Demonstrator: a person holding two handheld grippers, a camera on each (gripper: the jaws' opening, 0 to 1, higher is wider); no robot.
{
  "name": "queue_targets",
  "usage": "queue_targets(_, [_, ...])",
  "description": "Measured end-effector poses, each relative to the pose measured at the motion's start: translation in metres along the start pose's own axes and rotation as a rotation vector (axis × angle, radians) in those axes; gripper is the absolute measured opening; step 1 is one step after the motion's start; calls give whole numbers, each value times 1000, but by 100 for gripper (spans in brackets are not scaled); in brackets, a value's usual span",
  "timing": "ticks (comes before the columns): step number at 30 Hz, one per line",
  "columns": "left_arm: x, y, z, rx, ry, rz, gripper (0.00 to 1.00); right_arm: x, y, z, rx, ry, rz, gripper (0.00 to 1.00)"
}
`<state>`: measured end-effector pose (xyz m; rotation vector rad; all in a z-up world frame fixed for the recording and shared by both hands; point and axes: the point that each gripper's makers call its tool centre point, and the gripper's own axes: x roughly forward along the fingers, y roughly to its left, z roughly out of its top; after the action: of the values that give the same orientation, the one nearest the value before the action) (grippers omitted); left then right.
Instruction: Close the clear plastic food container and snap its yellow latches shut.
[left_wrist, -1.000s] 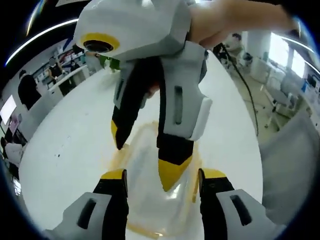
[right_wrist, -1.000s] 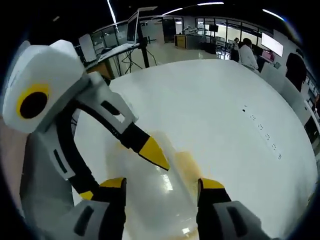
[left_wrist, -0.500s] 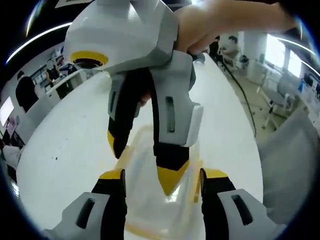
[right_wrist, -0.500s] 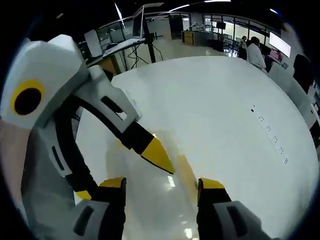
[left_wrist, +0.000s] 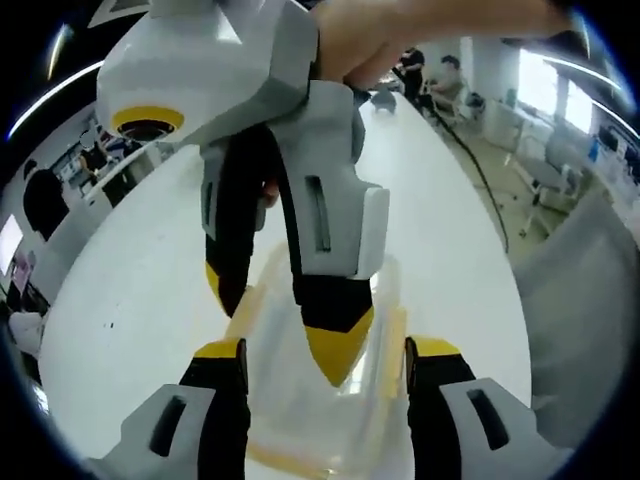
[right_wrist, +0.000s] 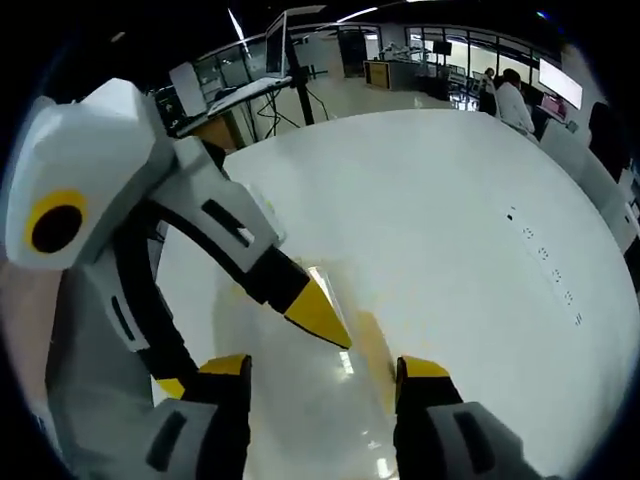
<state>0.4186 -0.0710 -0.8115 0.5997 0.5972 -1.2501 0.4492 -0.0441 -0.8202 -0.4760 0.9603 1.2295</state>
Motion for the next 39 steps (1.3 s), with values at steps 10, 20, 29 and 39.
queue_targets(10, [4, -1, -1, 52, 15, 26, 62, 0, -1, -1, -33, 69, 42, 54])
queue_targets(20, [5, 0, -1, 45, 5, 41, 62, 3, 0, -2, -45, 130, 80, 53])
queue_targets(29, [5, 1, -1, 41, 2, 31, 61, 5, 0, -2, -56, 186, 124, 52])
queue_targets(39, [7, 0, -1, 44, 30, 25, 61, 8, 0, -4, -75, 268, 177, 52])
